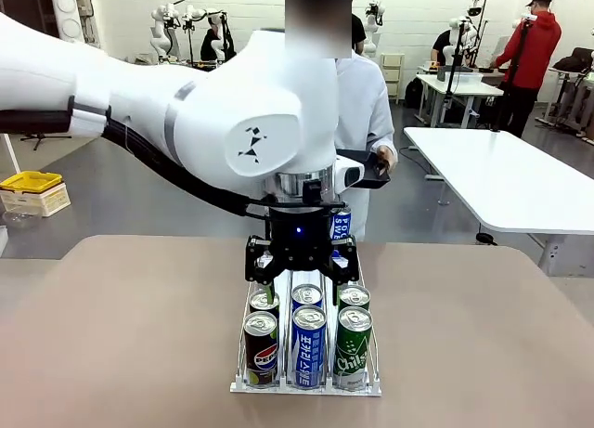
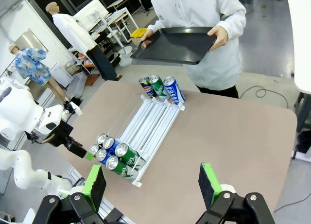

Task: Retrieve and hand over the desired beverage to the person.
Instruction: Pick up a can of the same type that the person held from the Automatic Can Dispenser.

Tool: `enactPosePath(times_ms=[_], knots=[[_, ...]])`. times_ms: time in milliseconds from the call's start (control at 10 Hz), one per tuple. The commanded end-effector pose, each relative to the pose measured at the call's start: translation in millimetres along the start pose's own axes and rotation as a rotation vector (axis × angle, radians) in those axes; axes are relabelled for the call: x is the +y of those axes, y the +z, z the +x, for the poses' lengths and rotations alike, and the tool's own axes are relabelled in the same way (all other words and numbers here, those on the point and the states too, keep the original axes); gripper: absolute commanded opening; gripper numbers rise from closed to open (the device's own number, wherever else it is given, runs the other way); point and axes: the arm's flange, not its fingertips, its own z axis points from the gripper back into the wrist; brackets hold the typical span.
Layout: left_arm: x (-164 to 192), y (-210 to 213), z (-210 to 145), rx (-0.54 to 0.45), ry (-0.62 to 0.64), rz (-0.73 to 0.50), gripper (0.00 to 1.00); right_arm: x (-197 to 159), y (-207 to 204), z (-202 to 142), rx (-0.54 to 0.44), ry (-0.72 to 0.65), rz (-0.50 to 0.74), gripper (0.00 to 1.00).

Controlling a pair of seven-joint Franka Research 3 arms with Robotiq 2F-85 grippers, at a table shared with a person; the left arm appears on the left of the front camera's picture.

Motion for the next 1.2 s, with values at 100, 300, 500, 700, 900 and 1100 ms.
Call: enactPosePath(times_ms=[100, 300, 500, 700, 900, 1100], knots=[[0, -26, 2, -0.049, 0.037, -0.004, 1.0, -1, 0, 2, -0.015, 0.008, 0.027, 1.0], [-2, -36, 2, -0.041, 0.011, -0.008, 1.0, -1, 0, 2, -0.015, 0.008, 0.027, 1.0], [-6, -41, 4, -0.031, 0.005, 0.018, 1.0, -1, 0, 2, -0.015, 0.008, 0.027, 1.0], [-9, -48, 4, -0.042, -0.033, 0.044, 1.0, -1, 0, 2, -0.015, 0.008, 0.027, 1.0], [-8, -51, 7, -0.056, -0.067, 0.042, 1.0, -1, 0, 2, -0.015, 0.008, 0.027, 1.0], [-8, -52, 9, -0.065, -0.074, 0.037, 1.0, -1, 0, 2, -0.015, 0.008, 0.027, 1.0]])
